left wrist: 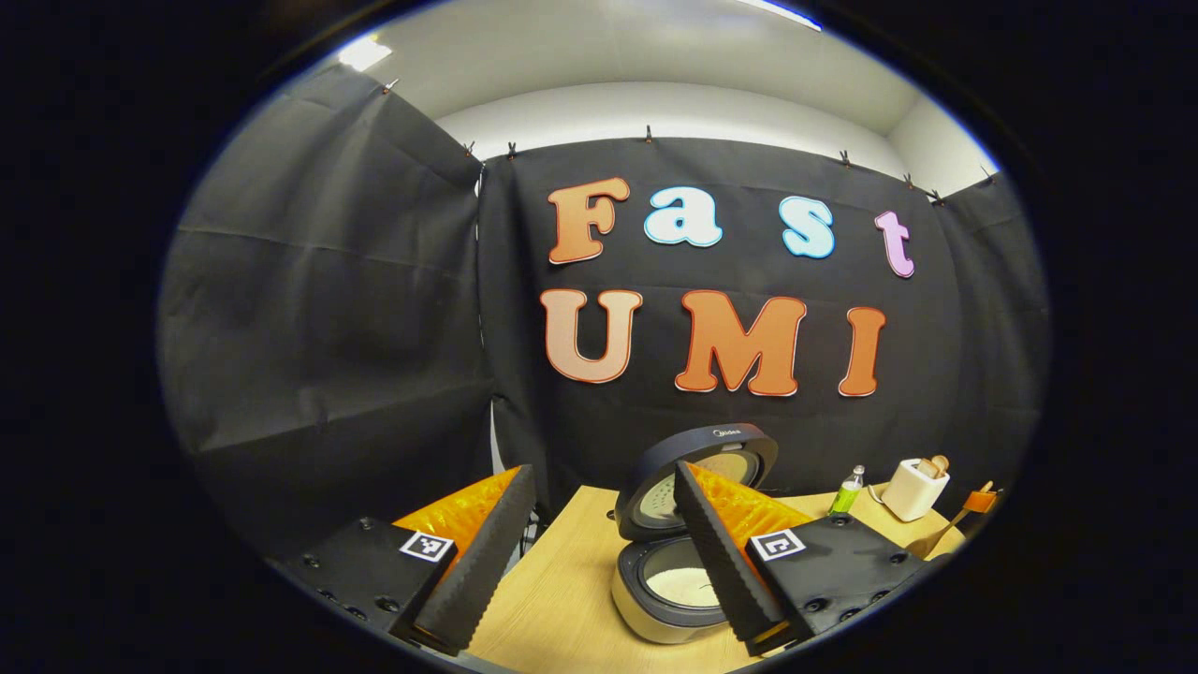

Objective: Close the left gripper, press the button to open the rice cooker; take a wooden spoon from the chopstick holder with the right hand, scoop a spoonful of rice and pour it into the rice cooker, then put the wooden spoon back into the chopstick holder.

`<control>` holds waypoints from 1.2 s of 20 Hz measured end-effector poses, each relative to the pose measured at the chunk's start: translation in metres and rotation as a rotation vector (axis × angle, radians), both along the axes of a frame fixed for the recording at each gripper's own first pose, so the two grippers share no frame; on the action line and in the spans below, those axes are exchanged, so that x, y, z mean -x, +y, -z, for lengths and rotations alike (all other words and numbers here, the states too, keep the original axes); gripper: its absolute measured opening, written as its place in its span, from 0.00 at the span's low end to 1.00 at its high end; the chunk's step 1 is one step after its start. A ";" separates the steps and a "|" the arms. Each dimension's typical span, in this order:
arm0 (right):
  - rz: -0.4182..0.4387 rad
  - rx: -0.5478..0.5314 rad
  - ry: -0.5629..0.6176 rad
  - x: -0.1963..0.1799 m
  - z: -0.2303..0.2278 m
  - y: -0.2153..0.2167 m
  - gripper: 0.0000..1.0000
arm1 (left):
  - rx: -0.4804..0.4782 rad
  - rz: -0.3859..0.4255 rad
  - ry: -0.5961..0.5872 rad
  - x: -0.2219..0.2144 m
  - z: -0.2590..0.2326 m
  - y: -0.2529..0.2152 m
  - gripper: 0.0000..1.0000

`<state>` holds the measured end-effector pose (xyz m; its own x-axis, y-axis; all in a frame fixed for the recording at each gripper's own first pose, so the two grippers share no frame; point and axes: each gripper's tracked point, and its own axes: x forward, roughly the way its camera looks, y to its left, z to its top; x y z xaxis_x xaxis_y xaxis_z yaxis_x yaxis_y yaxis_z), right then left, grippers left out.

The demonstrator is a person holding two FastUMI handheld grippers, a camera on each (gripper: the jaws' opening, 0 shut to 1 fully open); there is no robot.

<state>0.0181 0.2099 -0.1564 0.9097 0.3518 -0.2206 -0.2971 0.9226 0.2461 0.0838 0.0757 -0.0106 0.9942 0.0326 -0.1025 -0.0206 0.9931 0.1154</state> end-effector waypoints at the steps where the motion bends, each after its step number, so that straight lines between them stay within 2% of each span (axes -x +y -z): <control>1: -0.009 0.018 -0.005 0.004 0.006 0.009 0.14 | -0.005 0.006 0.003 -0.003 0.001 0.003 0.98; 5: -0.043 0.095 0.024 0.012 0.045 0.035 0.14 | -0.025 0.030 0.021 -0.010 0.004 0.015 0.97; 8: -0.077 0.199 0.049 0.011 0.078 0.045 0.14 | -0.048 0.036 0.044 -0.012 0.013 0.023 0.99; 10: -0.094 0.245 0.050 0.013 0.091 0.052 0.14 | -0.063 0.041 0.057 -0.011 0.017 0.026 0.97; 16: -0.135 0.323 0.105 0.027 0.130 0.060 0.14 | -0.059 0.058 0.082 -0.013 0.026 0.032 0.97; 20: -0.122 0.264 0.160 0.045 0.134 0.065 0.14 | -0.054 0.040 0.089 -0.016 0.029 0.046 0.97; 24: -0.072 0.096 0.242 0.055 0.134 0.073 0.14 | -0.032 0.041 0.085 -0.018 0.030 0.048 0.97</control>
